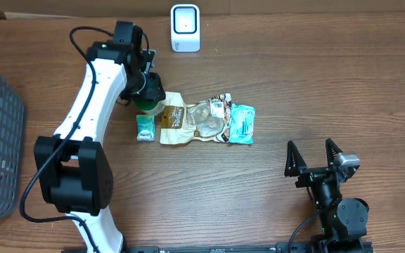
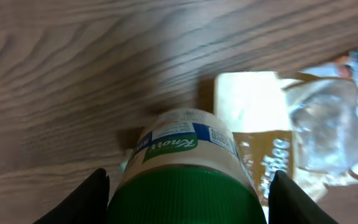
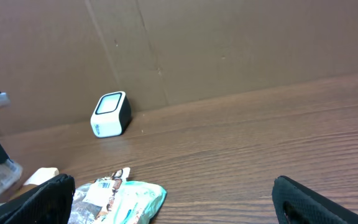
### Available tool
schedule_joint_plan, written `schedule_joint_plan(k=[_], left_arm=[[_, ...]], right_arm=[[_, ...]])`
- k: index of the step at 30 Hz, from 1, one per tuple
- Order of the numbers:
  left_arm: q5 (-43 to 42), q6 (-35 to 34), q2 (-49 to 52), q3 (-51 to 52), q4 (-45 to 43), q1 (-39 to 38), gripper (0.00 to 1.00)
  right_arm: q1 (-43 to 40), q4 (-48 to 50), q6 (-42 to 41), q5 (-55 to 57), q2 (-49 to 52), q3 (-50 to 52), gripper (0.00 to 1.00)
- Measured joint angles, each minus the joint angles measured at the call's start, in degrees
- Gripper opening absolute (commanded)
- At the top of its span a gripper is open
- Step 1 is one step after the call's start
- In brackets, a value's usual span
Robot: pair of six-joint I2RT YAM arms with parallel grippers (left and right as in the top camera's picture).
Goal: Scan the item barcode
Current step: 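Carry the Knorr jar out and set it upright left of the bag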
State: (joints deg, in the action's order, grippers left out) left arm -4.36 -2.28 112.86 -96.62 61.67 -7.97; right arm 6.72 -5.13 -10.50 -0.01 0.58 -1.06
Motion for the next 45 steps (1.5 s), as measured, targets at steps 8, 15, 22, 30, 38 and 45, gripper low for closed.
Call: schedule_joint_plan(k=[8,15,22,30,38,45], left_arm=[[4.2,-5.7,0.0,0.3,-0.8,0.0,0.50],[4.2,-6.4,0.0,1.0,-4.7,0.0,0.46],[4.3,-8.6,0.2,8.7,-15.1,0.0,0.64],[4.2,-10.3,0.2,9.0,-14.9,0.0,0.89],[4.2,-12.3,0.2,1.5,-8.0,0.0,0.42],[0.5,-15.1,0.2,-0.9,-3.1,0.0,0.38]], right_arm=[[0.0,0.0,0.0,0.0,0.0,0.0,1.00],[0.0,0.0,0.0,0.0,0.0,0.0,1.00],[0.0,0.0,0.0,0.0,0.0,0.0,1.00],[0.0,0.0,0.0,0.0,0.0,0.0,1.00],[0.0,0.0,0.0,0.0,0.0,0.0,1.00],[0.0,0.0,0.0,0.0,0.0,0.0,1.00]])
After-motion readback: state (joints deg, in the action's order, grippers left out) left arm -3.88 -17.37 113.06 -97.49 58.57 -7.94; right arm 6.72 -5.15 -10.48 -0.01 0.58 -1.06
